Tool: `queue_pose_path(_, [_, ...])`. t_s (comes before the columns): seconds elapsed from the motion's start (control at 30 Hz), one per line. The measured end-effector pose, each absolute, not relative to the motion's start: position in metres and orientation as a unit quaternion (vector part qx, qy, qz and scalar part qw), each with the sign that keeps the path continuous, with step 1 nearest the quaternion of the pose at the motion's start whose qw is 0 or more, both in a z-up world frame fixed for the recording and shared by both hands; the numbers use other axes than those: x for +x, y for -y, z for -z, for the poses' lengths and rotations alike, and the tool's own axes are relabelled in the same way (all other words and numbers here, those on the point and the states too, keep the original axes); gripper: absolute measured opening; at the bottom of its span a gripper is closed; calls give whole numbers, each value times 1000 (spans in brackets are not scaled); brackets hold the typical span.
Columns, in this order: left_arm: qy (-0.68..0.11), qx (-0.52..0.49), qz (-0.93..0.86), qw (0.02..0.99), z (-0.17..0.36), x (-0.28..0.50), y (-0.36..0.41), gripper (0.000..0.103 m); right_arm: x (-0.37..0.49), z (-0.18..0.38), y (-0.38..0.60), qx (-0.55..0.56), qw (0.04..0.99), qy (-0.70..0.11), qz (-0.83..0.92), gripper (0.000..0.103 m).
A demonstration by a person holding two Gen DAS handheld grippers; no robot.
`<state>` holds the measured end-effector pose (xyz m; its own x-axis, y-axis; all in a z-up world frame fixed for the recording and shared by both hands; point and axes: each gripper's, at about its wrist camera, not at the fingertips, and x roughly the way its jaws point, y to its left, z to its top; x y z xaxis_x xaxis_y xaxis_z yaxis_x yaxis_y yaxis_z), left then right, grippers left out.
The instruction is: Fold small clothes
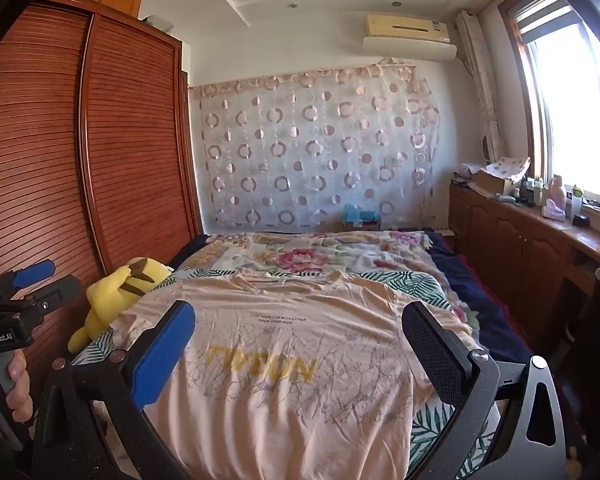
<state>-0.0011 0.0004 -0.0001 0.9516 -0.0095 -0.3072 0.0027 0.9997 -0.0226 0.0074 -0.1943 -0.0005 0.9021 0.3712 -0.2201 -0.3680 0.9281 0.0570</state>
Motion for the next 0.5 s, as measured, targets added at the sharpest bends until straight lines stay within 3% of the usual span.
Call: queue_pose_path(0.5, [-162, -3, -4, 987, -1, -2, -3, 103, 7, -3, 195, 6, 975, -114, -193, 103])
